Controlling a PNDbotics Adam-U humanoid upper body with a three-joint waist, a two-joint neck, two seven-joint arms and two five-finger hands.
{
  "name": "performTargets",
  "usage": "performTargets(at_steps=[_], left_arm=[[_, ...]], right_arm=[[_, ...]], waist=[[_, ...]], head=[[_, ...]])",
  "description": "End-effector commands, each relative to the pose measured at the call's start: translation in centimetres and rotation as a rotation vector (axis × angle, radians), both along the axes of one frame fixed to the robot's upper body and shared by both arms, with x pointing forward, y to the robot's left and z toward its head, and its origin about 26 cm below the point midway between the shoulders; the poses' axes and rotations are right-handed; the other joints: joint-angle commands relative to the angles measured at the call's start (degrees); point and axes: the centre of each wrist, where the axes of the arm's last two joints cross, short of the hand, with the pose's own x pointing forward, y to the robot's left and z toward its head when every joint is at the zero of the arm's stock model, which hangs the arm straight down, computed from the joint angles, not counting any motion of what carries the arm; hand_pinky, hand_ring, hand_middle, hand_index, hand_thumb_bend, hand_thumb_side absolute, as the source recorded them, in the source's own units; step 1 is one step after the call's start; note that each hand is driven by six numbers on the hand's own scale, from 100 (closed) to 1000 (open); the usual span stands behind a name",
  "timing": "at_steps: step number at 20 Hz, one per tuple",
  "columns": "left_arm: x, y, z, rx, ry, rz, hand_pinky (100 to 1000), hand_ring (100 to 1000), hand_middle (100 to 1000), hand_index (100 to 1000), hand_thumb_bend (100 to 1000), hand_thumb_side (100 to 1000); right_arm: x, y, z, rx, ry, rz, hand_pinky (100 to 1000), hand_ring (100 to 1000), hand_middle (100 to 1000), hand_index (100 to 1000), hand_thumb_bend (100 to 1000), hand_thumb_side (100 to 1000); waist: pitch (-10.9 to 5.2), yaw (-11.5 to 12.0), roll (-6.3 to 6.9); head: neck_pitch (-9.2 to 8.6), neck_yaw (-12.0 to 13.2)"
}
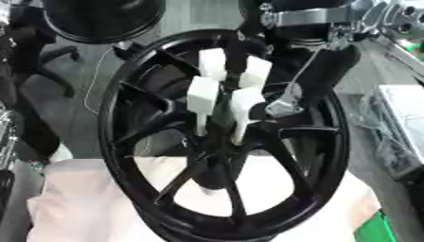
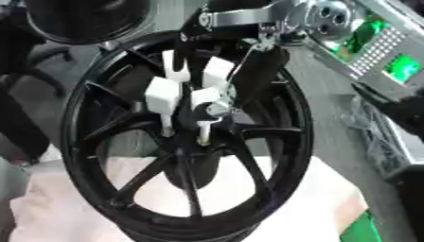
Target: Pull the pin out of the wheel hub.
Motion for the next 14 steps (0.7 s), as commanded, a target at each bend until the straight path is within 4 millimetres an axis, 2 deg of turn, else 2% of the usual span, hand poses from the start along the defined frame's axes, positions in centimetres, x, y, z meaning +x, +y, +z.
performTargets(at_steps=[1,14], left_arm=[[-0.28,0.13,0.94,0.017,-0.030,-0.006,736,805,817,698,489,571],[-0.28,0.10,0.94,0.019,-0.029,-0.010,736,807,818,697,486,572]], right_arm=[[-0.05,-0.14,0.53,-0.001,-0.024,-0.015,100,115,599,726,436,215],[0.30,-0.01,-0.20,-0.030,0.004,-0.018,100,114,593,715,441,203]], waist=[[-1.16,-0.1,0.28],[-1.11,-0.1,0.35]], head=[[0.03,-0.1],[0.12,-0.2]])
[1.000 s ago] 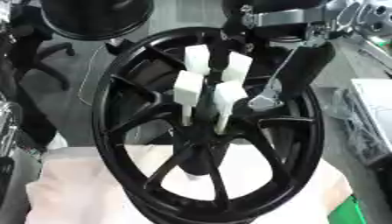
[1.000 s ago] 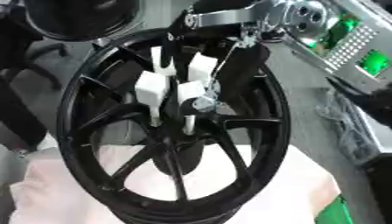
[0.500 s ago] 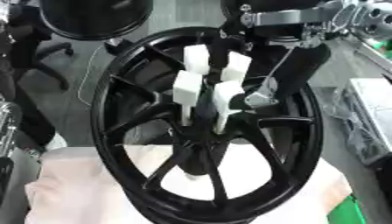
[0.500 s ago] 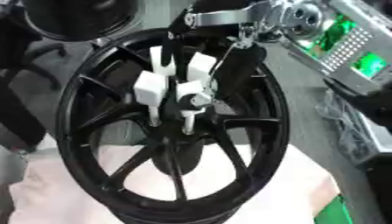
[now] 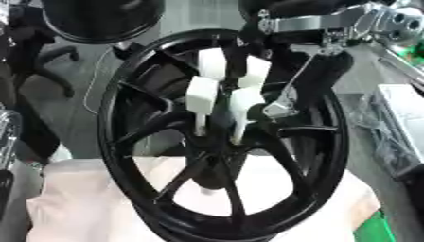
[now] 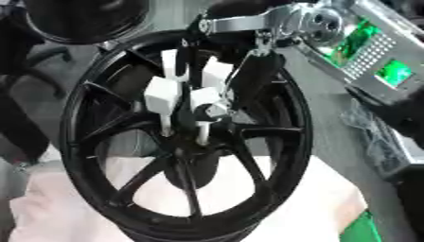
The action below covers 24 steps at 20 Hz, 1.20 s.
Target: Pull the pin out of the wheel hub.
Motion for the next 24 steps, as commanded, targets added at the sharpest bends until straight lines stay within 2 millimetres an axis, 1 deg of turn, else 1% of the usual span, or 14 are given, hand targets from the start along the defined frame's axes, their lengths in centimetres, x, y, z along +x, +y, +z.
performTargets(at_steps=[1,15,24], left_arm=[[-0.3,0.1,0.9,0.020,-0.030,-0.006,736,807,818,697,486,572],[-0.3,0.0,0.9,0.020,-0.027,-0.012,736,808,818,697,484,573],[-0.3,-0.1,0.9,0.020,-0.028,-0.018,736,808,815,697,483,574]], right_arm=[[0.1,-0.2,0.6,-0.007,-0.020,-0.008,100,114,595,715,440,200],[0.7,-0.3,0.1,-0.020,-0.018,-0.023,100,116,618,722,434,181],[1.1,-0.3,-0.2,-0.027,-0.018,-0.034,100,109,613,718,430,180]], waist=[[-1.10,-0.1,0.29],[-1.11,0.1,0.29],[-0.85,0.3,0.40]], head=[[0.10,0.0],[0.01,-0.1],[0.06,-0.2]])
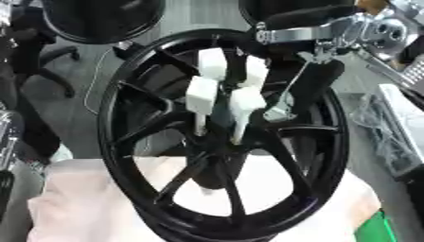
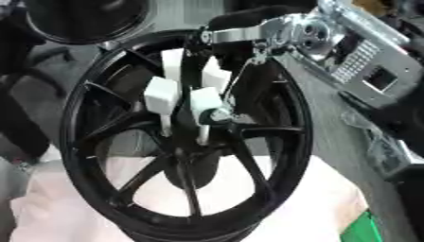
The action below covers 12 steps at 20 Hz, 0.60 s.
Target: Pull the pin out of the wheel hub.
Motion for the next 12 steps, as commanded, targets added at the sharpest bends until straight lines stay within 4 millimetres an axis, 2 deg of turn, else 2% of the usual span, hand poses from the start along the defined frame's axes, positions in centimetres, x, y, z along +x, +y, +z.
performTargets(at_steps=[1,12], left_arm=[[-0.26,0.05,1.00,0.014,-0.033,-0.008,736,807,815,697,482,574],[-0.28,0.02,1.10,0.013,-0.037,-0.009,736,808,815,697,482,574]], right_arm=[[0.07,-0.25,0.65,-0.004,-0.027,-0.010,100,108,611,716,429,180],[0.59,0.10,0.18,-0.021,-0.018,-0.023,100,105,608,712,419,177]], waist=[[-0.85,0.1,0.22],[-0.79,0.2,0.26]], head=[[0.06,-0.1],[0.12,-0.3]])
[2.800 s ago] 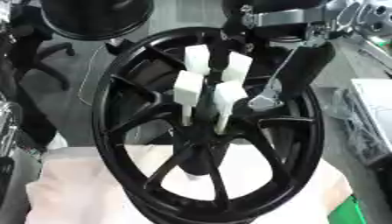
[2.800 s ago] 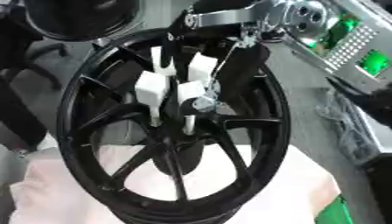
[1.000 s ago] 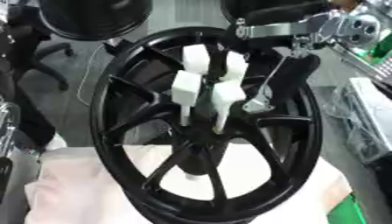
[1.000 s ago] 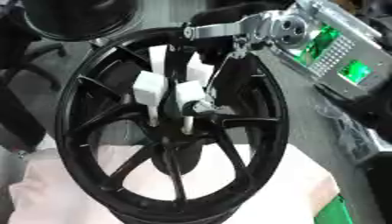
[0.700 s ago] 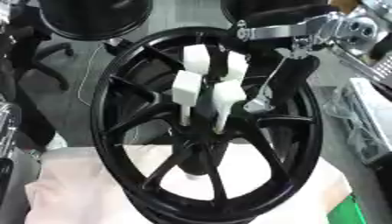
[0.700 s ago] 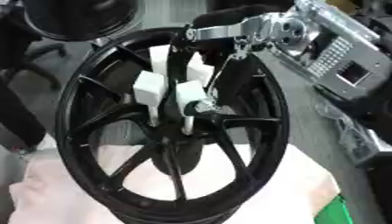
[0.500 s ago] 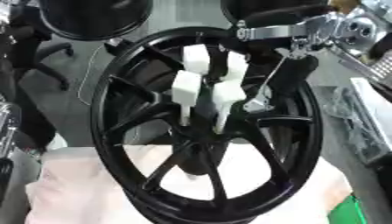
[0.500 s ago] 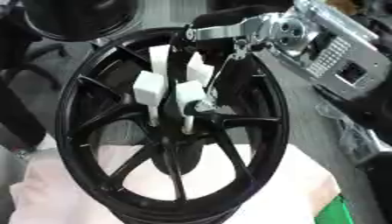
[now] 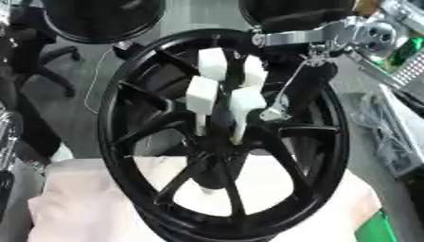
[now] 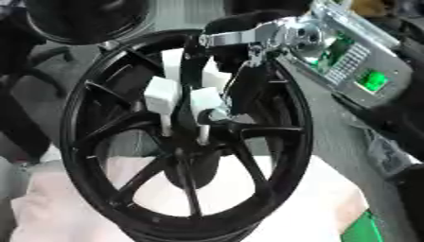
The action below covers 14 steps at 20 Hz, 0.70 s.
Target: Pull the pin out of the wheel hub.
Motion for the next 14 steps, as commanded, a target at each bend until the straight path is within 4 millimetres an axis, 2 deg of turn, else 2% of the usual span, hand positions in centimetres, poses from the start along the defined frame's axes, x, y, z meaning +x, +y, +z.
performTargets(at_steps=[1,14], left_arm=[[-0.28,0.03,1.09,0.013,-0.036,-0.008,736,808,815,697,482,574],[-0.29,0.03,1.16,0.013,-0.038,-0.008,736,810,815,696,480,575]], right_arm=[[0.08,-0.25,0.76,-0.002,-0.026,-0.010,100,105,608,712,419,178],[0.59,-0.31,0.19,-0.024,-0.019,-0.022,100,103,608,711,420,176]], waist=[[-0.78,0.0,0.26],[-0.54,0.0,0.35]], head=[[0.14,-0.3],[0.22,-0.4]])
